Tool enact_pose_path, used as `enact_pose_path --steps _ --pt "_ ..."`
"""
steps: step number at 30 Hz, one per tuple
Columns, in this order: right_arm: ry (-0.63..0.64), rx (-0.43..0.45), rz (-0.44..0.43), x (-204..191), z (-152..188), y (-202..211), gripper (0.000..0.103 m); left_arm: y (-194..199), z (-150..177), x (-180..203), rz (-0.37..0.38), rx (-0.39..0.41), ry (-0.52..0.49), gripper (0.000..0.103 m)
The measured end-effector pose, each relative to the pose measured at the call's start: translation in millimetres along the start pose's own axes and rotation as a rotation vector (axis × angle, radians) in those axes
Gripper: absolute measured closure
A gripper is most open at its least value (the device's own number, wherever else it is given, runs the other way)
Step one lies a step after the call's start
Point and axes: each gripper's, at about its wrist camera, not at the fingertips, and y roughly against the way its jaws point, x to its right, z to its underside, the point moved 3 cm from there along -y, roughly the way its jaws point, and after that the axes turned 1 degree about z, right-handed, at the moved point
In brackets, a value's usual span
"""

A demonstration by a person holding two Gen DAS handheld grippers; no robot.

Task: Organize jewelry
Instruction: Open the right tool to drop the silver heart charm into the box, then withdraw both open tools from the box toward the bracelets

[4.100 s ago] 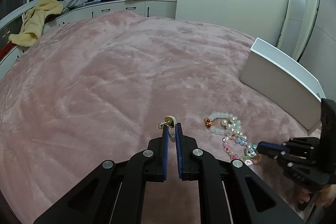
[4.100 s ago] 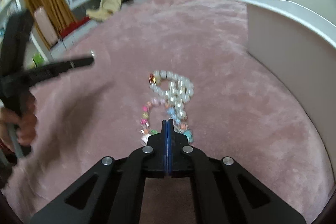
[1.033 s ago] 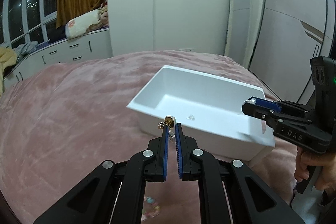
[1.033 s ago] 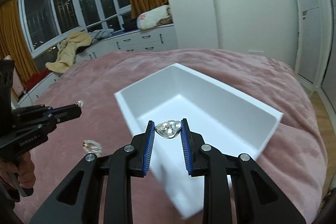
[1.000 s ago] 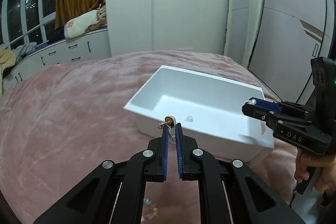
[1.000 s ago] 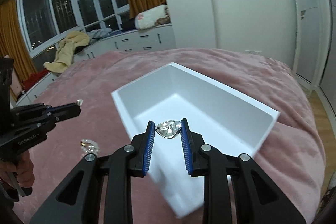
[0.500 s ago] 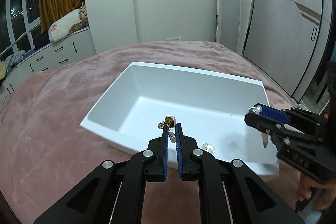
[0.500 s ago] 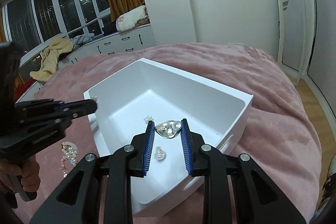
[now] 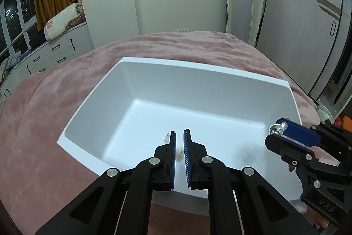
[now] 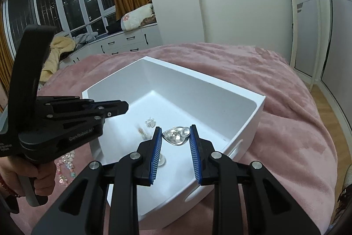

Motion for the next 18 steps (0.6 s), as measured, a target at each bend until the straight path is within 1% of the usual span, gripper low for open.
enact_pose_path --steps 3,4,5,7,8,11,12,13,14,15,16,18 --pt "-0.016 0.009 -0.007 1.6 -0.7 1.2 0.075 -2.8 2.1 -1.6 -0.002 -0.005 0.007 0.089" --pt "-0.014 0.009 -0.004 0.9 -0.6 1.2 0.073 -3.3 2.7 -2.8 -0.005 -0.007 0.012 0.085" --pt "-0.007 0.009 -0.005 -0.7 -0.7 1.0 0.069 -3.8 3.0 -4.2 -0.006 -0.008 0.019 0.08" --pt "0.009 0.015 -0.011 -5.7 -1.4 0.4 0.05 -1.7 3.6 -5.8 -0.01 -0.004 0.024 0.075" --pt "0.021 0.021 -0.01 -9.2 -1.5 0.7 0.046 0.6 3.9 -6.9 -0.016 0.001 0.024 0.071" --pt "0.033 0.022 -0.01 -13.4 -0.9 -0.5 0.042 7.7 5.0 -10.5 -0.02 0.014 0.032 0.063" --pt "0.033 0.024 -0.013 -14.0 -1.0 0.0 0.037 11.2 5.7 -12.5 -0.02 0.017 0.038 0.059" --pt "0.03 0.031 -0.013 -14.3 -1.2 1.8 0.028 14.7 6.2 -14.5 -0.021 0.023 0.044 0.051" --pt "0.028 0.04 -0.012 -14.4 -1.2 3.8 0.023 20.3 7.5 -17.2 -0.034 0.035 0.048 0.041" --pt "0.025 0.051 -0.009 -14.6 -1.1 6.4 0.015 24.9 8.0 -19.8 -0.05 0.043 0.053 0.034" --pt "0.02 0.066 -0.008 -14.8 -1.6 9.5 0.011 29.5 8.7 -22.7 -0.059 0.056 0.06 0.025" --pt "0.009 0.077 -0.009 -13.8 -1.5 13.0 0.01 39.1 10.7 -29.8 -0.058 0.07 0.077 0.024"
